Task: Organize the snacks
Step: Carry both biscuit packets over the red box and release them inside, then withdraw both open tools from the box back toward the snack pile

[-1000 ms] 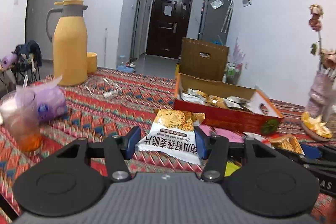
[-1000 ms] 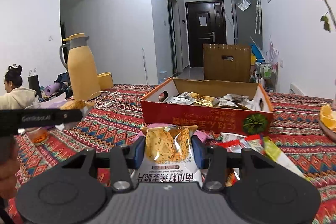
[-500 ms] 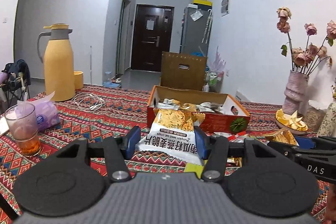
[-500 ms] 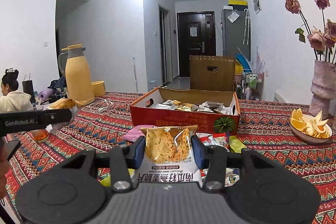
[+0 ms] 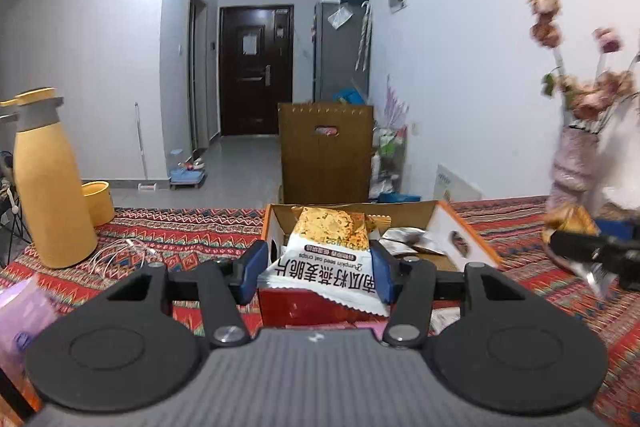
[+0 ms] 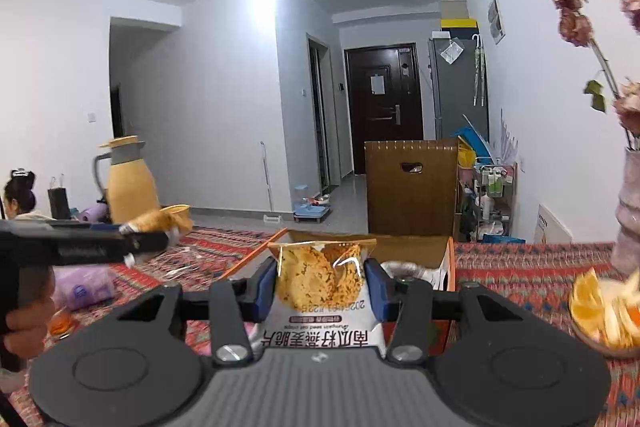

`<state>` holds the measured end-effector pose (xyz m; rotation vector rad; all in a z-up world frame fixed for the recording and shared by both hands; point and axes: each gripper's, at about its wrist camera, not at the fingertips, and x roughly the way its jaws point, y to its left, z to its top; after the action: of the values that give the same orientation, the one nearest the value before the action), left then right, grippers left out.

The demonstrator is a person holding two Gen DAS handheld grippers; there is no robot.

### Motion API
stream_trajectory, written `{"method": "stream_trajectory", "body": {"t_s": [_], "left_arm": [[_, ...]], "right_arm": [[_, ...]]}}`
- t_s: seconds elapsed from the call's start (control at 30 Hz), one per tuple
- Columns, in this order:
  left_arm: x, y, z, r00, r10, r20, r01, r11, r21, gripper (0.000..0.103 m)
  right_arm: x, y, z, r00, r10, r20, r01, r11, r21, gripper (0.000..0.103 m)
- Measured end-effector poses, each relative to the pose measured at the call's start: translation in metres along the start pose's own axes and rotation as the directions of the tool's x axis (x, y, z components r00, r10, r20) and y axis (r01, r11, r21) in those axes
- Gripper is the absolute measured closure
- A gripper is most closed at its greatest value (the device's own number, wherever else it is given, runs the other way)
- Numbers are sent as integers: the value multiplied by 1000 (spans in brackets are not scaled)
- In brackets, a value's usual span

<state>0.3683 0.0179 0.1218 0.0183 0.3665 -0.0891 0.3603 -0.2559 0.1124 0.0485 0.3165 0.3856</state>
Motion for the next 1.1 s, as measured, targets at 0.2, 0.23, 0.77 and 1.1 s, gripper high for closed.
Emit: {"method": "stream_trajectory", "body": {"t_s": [0.2, 0.23, 0.77, 1.1], "left_arm": [[105, 14, 24, 996, -8, -86, 3, 999, -53, 48], [123, 15, 25, 995, 19, -102, -25, 998, -55, 48], [262, 13, -28, 970, 2, -243, -20, 997, -71, 31], [236, 1, -12, 978, -23, -208, 14, 999, -48, 32]], "right_arm": [[106, -44, 22, 995, 28, -98, -16, 992, 122, 57], [124, -48, 22, 993, 20, -113, -5, 992, 129, 57], [315, -70, -19, 934, -43, -354, 136, 961, 242, 20], [291, -73, -8, 932, -89, -351, 163, 968, 189, 16]]}}
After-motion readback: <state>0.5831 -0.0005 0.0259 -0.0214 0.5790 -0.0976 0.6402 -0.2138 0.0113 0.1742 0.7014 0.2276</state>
